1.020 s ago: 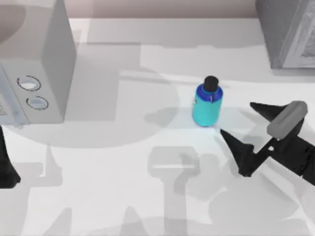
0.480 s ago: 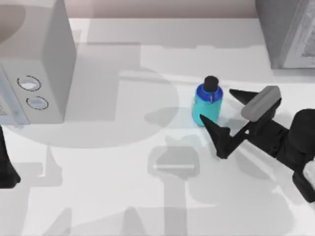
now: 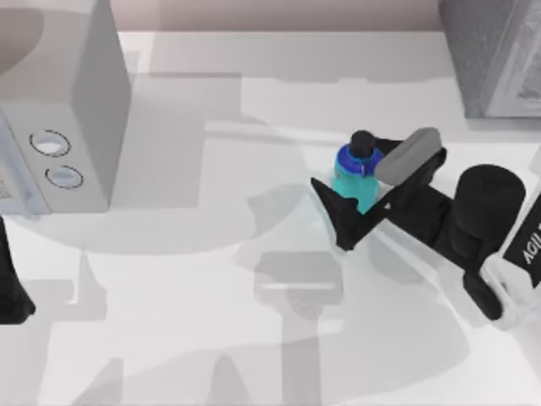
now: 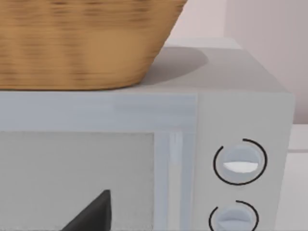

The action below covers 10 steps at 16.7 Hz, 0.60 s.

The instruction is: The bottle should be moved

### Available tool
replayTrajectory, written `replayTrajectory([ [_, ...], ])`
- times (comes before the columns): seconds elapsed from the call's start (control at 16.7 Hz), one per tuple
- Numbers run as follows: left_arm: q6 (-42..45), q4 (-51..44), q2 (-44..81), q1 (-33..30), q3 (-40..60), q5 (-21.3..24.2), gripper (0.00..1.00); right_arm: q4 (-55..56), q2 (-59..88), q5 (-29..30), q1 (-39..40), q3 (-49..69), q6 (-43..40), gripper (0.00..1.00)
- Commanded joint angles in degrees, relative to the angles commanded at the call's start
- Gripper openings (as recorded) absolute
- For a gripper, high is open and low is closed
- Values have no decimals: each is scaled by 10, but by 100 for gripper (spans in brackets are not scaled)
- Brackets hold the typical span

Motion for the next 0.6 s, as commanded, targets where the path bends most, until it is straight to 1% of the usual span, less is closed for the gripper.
replayTrajectory([
  [0.06,0,0,0,0,0,0,100,0,0,0,0,0,0,100],
  [0.6,0,0,0,0,0,0,100,0,0,0,0,0,0,32],
])
